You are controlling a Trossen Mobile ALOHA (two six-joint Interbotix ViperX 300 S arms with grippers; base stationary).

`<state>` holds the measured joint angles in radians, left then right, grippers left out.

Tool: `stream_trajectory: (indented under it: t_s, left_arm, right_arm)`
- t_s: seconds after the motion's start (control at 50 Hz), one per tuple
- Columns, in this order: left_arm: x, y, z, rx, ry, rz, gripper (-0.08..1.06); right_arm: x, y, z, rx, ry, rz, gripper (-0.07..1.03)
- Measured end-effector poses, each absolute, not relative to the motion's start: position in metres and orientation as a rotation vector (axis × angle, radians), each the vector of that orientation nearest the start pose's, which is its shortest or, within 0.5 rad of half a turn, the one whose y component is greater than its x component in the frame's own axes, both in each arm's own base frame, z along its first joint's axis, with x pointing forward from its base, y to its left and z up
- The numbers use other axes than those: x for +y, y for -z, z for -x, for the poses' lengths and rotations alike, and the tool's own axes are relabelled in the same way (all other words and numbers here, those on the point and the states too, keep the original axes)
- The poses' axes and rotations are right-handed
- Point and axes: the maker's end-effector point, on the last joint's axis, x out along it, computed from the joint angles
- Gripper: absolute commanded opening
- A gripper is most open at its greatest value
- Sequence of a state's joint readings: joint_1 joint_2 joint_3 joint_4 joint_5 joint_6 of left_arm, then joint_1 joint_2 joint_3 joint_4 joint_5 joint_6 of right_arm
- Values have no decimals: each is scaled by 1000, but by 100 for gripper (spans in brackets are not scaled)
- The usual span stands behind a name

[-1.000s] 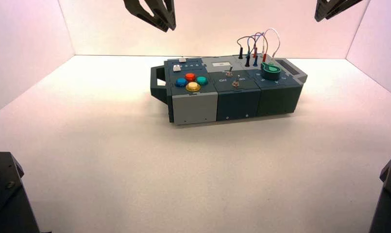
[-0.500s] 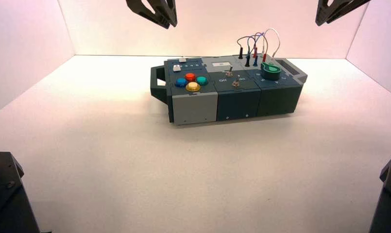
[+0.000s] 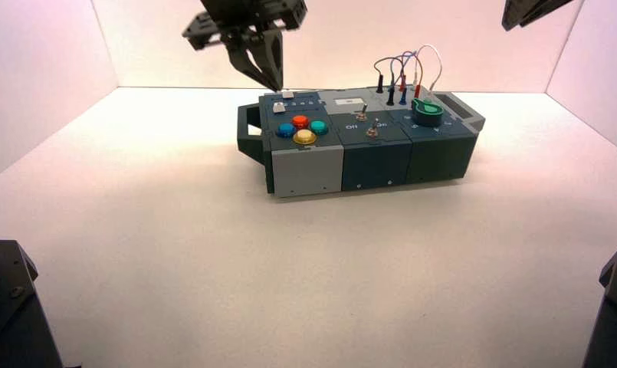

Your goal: Move the bottom slider to position 4.

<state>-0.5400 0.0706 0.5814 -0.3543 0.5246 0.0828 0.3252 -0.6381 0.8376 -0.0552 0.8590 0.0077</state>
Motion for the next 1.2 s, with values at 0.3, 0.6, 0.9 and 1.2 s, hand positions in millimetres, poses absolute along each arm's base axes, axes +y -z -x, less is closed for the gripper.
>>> stream_trajectory:
  t_s: [0.3,0.6,0.9,1.2]
  left_arm:
    - [-217,-73,-353,1203,445,10,-3]
    - [-205,-47,-374,1256,407,1,-3]
    - [-209,-27,-377,1305,412,-17,-3]
    - [-211,-26,-386,1299,416,-19,-3]
  right_arm:
    - [74,-193,-236,1047,-277,200,27]
    - [76,-193,-235,1050,-282,188,27]
    - [76,-196,-234,1045,-282,183,27]
    - [76,-198,-233,1036,-284,178,27]
